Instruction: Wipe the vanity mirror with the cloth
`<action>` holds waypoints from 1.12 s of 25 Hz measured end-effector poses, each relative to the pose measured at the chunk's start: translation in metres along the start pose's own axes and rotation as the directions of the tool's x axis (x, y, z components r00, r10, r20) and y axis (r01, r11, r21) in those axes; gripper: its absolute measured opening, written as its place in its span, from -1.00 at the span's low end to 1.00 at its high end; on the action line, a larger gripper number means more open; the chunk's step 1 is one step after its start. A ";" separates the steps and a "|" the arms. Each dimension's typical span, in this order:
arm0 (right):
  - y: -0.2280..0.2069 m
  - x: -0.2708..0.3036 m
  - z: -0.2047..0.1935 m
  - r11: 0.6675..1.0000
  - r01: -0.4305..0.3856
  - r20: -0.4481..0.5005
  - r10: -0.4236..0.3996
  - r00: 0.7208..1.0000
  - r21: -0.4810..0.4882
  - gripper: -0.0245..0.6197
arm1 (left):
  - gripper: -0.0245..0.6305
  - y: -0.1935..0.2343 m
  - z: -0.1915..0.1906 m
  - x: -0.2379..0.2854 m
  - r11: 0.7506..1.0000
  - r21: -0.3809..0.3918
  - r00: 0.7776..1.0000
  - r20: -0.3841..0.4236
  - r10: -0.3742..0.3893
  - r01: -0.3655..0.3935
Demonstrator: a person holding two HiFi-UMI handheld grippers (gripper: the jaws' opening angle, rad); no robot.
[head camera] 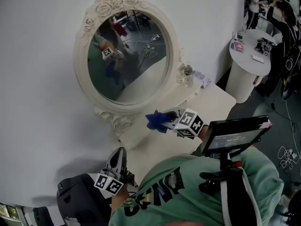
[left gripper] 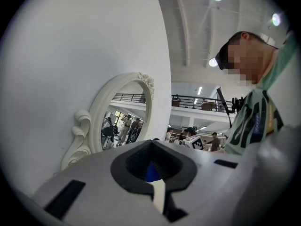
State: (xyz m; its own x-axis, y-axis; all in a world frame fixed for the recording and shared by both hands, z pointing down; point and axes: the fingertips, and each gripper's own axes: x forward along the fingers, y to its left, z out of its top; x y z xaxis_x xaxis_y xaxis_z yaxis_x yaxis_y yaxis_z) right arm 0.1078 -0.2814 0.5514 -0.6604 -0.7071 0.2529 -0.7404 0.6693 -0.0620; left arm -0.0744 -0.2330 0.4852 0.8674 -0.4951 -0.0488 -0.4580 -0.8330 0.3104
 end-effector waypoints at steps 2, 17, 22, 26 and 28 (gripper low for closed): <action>0.007 -0.003 -0.004 1.000 0.008 0.004 -0.008 1.000 0.023 -0.71 | -0.91 -0.003 -0.005 -0.001 1.000 -0.009 1.000 -0.008 -0.025 0.025; 0.058 -0.008 0.006 0.995 0.085 0.046 -0.088 0.995 0.056 -0.71 | -0.91 0.000 -0.012 -0.034 0.995 -0.027 0.994 -0.044 -0.098 0.097; 0.069 -0.005 0.012 0.998 0.061 0.042 -0.061 0.997 0.012 -0.72 | -0.91 -0.004 -0.011 -0.040 0.996 -0.023 0.996 -0.031 -0.089 0.088; 0.068 -0.004 0.016 0.999 0.037 0.043 -0.036 0.998 -0.007 -0.72 | -0.91 -0.007 -0.007 -0.040 0.998 -0.011 0.998 -0.014 -0.066 0.066; 0.067 -0.005 0.017 1.000 0.027 0.042 -0.026 0.999 -0.016 -0.72 | -0.91 -0.009 -0.005 -0.040 0.998 -0.006 0.998 -0.006 -0.055 0.055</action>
State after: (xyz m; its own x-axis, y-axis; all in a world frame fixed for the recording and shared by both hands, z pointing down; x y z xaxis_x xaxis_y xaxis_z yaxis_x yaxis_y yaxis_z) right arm 0.0591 -0.2370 0.5292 -0.6457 -0.7331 0.2134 -0.7555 0.6539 -0.0399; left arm -0.1038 -0.2047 0.4890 0.8924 -0.4472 -0.0601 -0.4085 -0.8573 0.3134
